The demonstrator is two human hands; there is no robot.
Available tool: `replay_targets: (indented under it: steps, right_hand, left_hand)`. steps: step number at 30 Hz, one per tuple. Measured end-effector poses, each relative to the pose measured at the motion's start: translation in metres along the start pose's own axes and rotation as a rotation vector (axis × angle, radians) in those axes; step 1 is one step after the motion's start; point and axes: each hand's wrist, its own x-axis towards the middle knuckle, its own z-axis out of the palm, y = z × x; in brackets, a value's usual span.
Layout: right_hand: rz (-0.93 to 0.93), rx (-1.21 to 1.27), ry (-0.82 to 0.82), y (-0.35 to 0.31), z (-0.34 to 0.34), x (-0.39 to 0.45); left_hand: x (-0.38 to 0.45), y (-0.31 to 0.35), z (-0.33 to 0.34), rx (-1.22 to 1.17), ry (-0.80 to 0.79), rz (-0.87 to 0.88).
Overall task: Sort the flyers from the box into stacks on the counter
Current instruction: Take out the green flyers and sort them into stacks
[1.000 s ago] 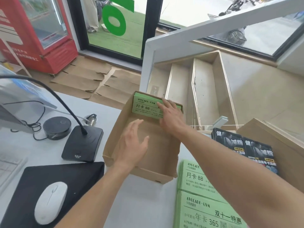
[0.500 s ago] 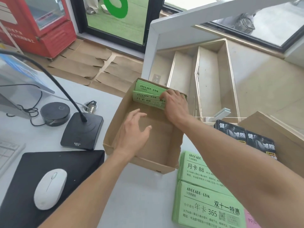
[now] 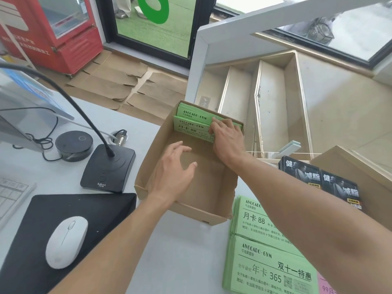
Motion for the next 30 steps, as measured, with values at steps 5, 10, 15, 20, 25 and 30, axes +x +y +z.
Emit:
replay_targets:
  steps: [5,10,15,20,25,30]
  right_hand:
    - [-0.061,0.011,0.113,-0.002,-0.006,0.001]
    - [-0.016,0.139,-0.061,-0.006,-0.006,-0.002]
    - [0.100,0.287,-0.045,-0.010,-0.018,-0.006]
    - [0.359,0.998,0.021,-0.012,-0.062,-0.053]
    - [0.443,1.338,0.110,-0.020,-0.083,-0.138]
    - [0.325,1.468,-0.028,-0.029,-0.068,-0.212]
  left_hand:
    - [0.000,-0.001,0.001,0.003,-0.001,0.002]
    - [0.001,-0.001,0.001,0.005,-0.007,-0.008]
    - [-0.001,0.002,0.000,-0.042,0.040,0.000]
    - [-0.008,0.013,-0.004,-0.191,0.197,0.030]
    - [-0.027,0.032,-0.016,-0.517,0.216,0.037]
    - [-0.080,0.057,-0.013,-0.829,0.055,0.091]
